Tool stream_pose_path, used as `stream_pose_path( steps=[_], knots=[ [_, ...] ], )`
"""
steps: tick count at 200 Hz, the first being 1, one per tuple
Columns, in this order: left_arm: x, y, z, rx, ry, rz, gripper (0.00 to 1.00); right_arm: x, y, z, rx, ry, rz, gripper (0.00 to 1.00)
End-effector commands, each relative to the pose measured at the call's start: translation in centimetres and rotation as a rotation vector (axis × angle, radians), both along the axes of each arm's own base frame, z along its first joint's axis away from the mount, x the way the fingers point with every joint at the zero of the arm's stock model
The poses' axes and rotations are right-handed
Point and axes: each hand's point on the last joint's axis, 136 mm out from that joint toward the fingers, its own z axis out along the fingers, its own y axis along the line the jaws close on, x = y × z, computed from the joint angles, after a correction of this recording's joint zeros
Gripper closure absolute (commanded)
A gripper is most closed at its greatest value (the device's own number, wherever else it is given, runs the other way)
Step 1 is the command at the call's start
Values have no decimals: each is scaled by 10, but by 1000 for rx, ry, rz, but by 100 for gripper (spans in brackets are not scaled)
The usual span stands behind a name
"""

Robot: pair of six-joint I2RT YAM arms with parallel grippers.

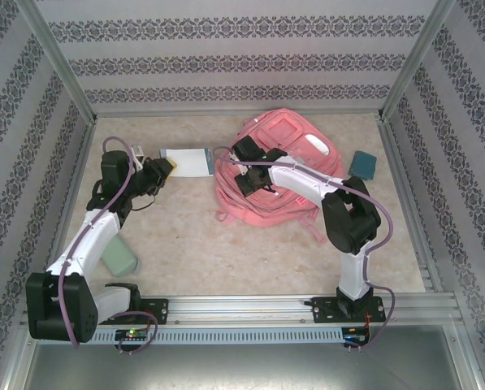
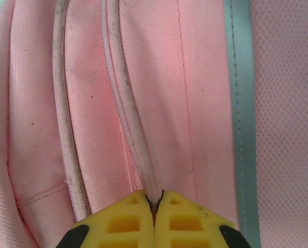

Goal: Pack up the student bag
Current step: Open the student bag at the center of the table, then place the book in the student bag.

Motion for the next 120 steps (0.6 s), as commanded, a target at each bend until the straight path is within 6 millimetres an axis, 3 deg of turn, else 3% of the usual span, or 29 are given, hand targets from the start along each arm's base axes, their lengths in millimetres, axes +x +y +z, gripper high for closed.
stream_pose_path(
  steps=[1,58,96,120],
  knots=[
    [-2,2,5,29,-52,4,100,6,2,48,59,-72,-28,100],
    [5,1,-2,34,-73,46,100,24,5,176,455,-133,-120,100],
    [17,-26,-7,-10,-97,24,100,34,1,227,684,-115,-186,100],
    [27,-49,-7,-12,-111,4,100,38,1,248,804,-96,-219,100]
  ],
)
